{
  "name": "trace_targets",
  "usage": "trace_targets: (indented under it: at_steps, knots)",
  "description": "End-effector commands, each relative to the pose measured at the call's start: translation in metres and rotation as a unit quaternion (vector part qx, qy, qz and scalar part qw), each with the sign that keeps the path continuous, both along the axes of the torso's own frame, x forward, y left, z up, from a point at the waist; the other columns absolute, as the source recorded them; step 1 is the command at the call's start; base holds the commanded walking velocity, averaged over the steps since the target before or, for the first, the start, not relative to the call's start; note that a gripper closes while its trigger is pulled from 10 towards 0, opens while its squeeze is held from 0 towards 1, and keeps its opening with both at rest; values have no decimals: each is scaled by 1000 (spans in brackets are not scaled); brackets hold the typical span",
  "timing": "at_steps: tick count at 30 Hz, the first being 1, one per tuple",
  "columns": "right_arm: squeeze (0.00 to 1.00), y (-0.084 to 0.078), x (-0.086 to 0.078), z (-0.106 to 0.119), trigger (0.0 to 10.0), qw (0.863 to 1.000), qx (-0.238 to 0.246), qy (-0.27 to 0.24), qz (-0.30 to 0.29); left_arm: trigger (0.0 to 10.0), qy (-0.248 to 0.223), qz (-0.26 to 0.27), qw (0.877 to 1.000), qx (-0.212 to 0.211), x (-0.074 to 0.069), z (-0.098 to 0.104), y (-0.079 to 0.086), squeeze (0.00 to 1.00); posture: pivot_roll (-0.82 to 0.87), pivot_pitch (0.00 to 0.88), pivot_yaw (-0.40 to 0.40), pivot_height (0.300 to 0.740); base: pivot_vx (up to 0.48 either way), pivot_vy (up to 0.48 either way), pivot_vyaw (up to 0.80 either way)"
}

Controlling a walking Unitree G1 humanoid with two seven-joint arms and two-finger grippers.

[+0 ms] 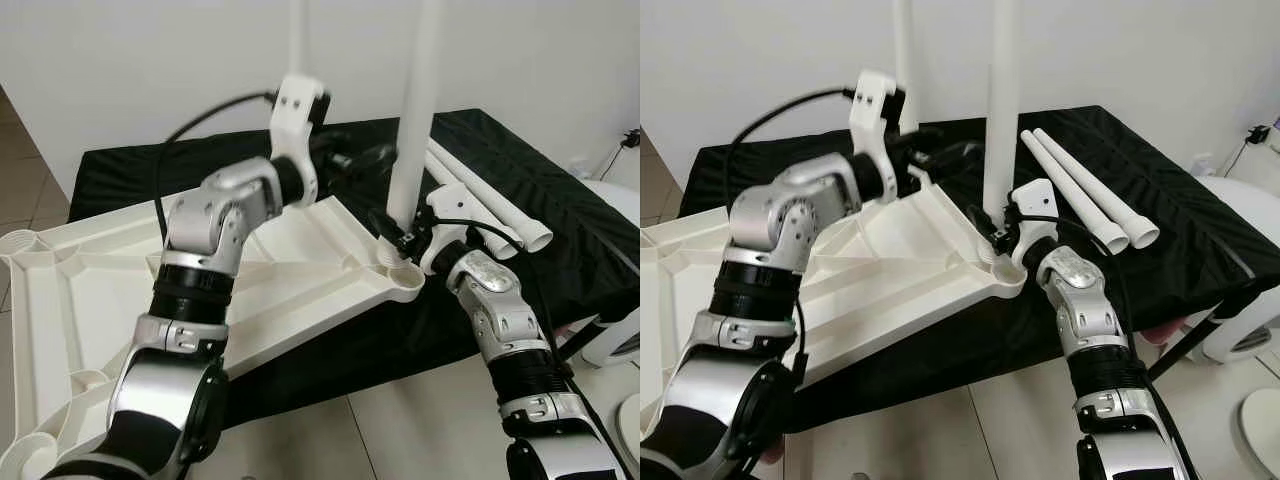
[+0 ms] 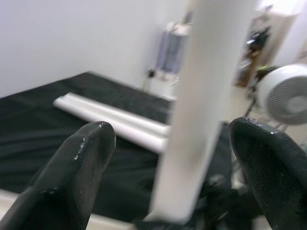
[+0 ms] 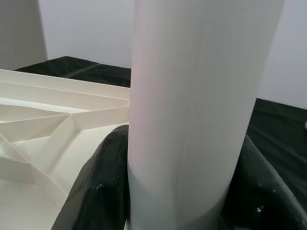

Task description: Building children table

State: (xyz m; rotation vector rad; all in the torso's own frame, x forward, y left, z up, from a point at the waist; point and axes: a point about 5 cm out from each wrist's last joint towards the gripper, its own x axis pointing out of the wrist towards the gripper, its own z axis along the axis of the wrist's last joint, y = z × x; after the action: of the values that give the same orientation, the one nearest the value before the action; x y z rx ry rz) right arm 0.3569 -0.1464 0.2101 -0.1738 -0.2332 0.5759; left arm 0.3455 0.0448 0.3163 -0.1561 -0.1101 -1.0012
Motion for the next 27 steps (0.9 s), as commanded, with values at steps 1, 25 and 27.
trace_targets:
  at_steps: [1,25,27]
  knots:
    - [0,1,2,6,10000,1000,-7,-12,11,10000,0,-55,998,-8,-9,5,-10,0,-79,0,19,740,0,0,0]
    - [0,14,3,14,10000,999,-7,-19,42,10000,-2,25,999,28,-1,-11,-31,0,-87,3,21,740,0,0,0]
    - [0,14,3,14,10000,999,-7,-19,42,10000,-2,25,999,28,-1,-11,-31,0,-87,3,21,740,0,0,0]
